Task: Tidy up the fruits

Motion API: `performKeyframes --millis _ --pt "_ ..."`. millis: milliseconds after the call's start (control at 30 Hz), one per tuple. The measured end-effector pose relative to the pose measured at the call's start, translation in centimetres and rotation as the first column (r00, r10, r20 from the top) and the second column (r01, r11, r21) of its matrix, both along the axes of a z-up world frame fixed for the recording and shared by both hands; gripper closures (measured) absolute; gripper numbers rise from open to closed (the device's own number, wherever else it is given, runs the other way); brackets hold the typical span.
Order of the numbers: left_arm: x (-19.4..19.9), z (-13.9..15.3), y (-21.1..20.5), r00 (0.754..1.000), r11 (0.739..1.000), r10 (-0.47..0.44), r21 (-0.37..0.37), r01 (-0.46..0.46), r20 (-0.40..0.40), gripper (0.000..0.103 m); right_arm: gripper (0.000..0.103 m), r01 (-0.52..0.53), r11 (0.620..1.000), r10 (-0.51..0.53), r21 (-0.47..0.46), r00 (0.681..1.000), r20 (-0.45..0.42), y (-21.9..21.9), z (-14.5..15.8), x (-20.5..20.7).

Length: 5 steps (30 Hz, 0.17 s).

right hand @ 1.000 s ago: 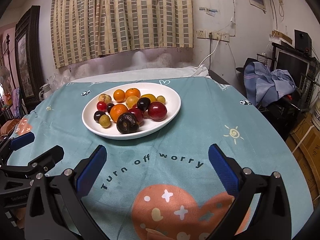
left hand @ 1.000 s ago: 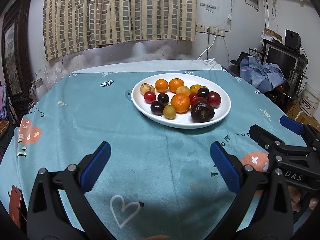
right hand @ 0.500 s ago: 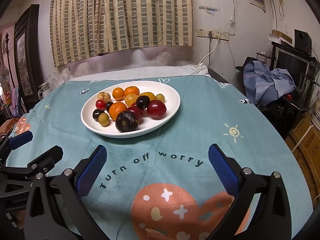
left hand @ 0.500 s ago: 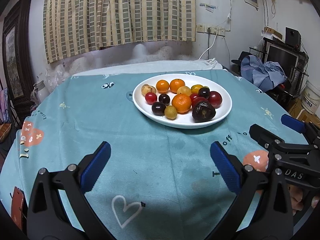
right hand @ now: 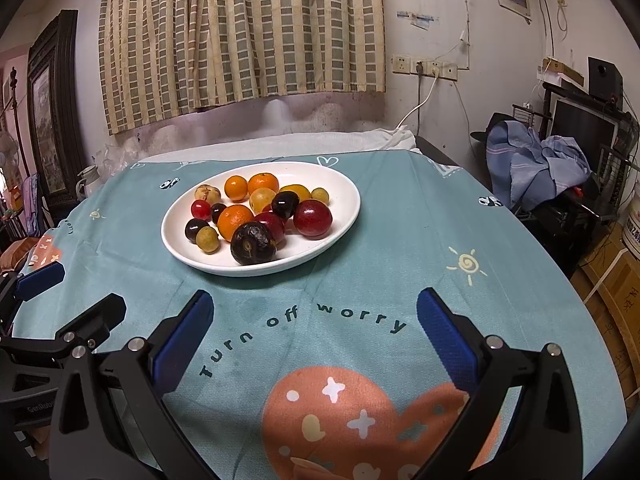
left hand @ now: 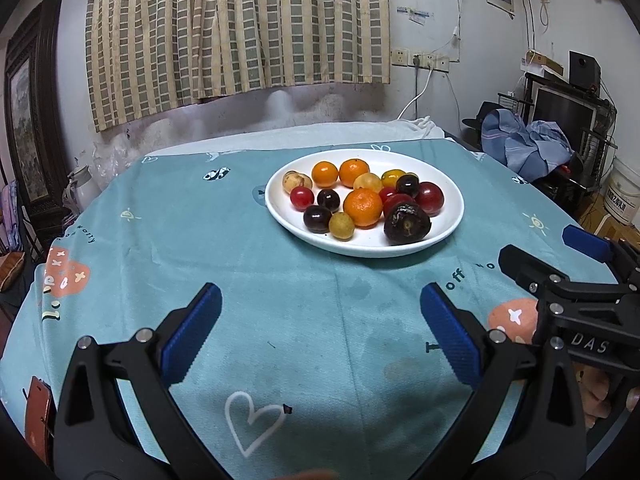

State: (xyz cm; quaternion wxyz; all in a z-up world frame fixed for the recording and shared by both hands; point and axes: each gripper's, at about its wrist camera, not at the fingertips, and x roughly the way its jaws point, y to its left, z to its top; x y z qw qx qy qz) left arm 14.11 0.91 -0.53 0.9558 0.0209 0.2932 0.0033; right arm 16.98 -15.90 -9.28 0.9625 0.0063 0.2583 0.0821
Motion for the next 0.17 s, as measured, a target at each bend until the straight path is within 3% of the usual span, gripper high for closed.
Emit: performKeyframes --millis 167 --pt "0.09 -0.04 0.09 1.0 1.0 -0.008 -0.007 0.007 -0.008 0.002 0.001 0.002 1.0 -0.002 0.0 1.0 -0.002 0.02 0.0 -0.01"
